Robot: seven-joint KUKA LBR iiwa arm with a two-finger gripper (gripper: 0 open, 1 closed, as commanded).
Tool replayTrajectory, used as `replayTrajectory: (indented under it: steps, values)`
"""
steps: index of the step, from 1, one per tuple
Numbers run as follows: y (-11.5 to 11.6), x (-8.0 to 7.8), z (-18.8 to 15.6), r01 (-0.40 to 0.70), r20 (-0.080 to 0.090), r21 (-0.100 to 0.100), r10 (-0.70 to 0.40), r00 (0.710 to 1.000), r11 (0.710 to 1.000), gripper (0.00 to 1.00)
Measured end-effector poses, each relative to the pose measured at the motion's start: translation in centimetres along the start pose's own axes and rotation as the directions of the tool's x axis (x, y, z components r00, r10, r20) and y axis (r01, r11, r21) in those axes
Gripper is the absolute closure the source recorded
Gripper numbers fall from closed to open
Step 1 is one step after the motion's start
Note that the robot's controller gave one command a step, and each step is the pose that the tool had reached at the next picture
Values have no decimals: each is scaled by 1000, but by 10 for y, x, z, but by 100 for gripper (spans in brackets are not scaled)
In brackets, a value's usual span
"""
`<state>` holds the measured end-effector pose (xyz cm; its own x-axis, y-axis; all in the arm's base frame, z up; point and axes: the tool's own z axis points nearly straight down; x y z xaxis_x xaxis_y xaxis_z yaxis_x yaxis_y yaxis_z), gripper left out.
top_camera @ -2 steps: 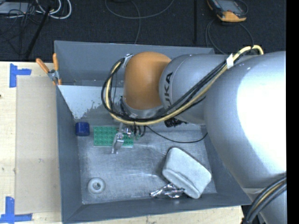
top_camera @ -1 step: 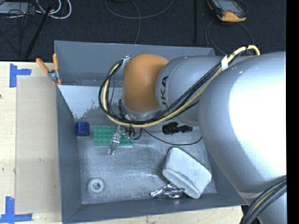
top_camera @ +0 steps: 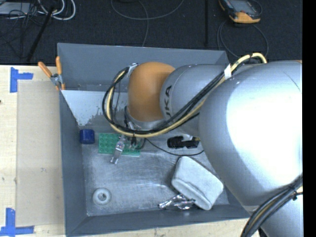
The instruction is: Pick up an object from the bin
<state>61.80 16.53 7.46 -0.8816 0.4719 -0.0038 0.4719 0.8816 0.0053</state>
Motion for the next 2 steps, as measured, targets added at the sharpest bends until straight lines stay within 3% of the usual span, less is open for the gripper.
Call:
replayTrajectory:
  steps: [1, 2]
  values:
    - [-4, 8, -1, -59, 9, -6, 59, 998, 998, 0]
    - [-4, 7, -2, -59, 12, -8, 59, 998, 998, 100]
